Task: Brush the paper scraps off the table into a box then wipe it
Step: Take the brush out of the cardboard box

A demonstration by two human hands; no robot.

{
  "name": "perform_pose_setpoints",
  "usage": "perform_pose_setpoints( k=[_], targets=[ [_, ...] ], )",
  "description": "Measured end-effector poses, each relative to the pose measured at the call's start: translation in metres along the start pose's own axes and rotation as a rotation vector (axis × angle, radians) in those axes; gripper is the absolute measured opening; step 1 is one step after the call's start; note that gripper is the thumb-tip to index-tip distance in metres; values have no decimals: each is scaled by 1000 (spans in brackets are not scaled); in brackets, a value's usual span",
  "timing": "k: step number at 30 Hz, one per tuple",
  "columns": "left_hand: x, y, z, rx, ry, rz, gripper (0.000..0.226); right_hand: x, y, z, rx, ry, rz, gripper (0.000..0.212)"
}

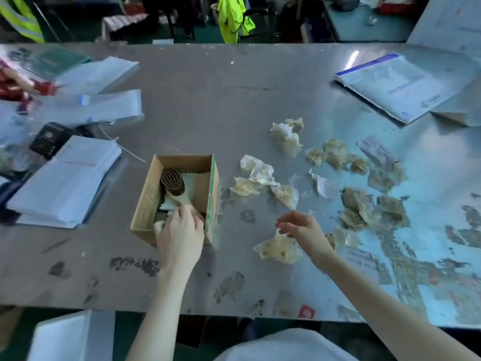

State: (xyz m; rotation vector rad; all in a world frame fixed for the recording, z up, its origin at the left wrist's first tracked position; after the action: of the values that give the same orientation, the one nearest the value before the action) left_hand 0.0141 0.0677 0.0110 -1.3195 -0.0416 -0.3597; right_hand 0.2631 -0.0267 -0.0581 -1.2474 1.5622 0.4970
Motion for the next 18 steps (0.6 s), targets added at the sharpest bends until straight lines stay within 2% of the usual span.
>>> perform_pose_setpoints(
  k=[2,4,7,13,18],
  targets=[
    [-9,17,12,-267,-64,108,34,-2,2,1,24,-7,-17,14],
    [-18,29,24,-456,-116,129,46,-1,6,2,46,-4,-40,13],
    [-20,46,31,-600,-161,73,57,0,8,5,76,-2,-44,13],
    [-29,52,38,-624,-321,-266,71,-4,14,10,137,14,16,14],
    [-26,40,42,-590,-472,-683,40,-12,24,14,128,0,75,17]
  ],
)
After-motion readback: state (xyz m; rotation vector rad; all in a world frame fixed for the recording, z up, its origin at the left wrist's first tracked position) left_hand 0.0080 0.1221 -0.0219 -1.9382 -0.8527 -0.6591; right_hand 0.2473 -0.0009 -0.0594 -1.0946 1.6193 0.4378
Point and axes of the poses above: each hand's wrist, its own z-axis towards the middle knuckle, its own y-axis out of the palm, x = y × z, the point moved 7 cm from there along z, towards the middle knuckle, and after that the axes turned 6 degrees about x, right-handed, at the moved point
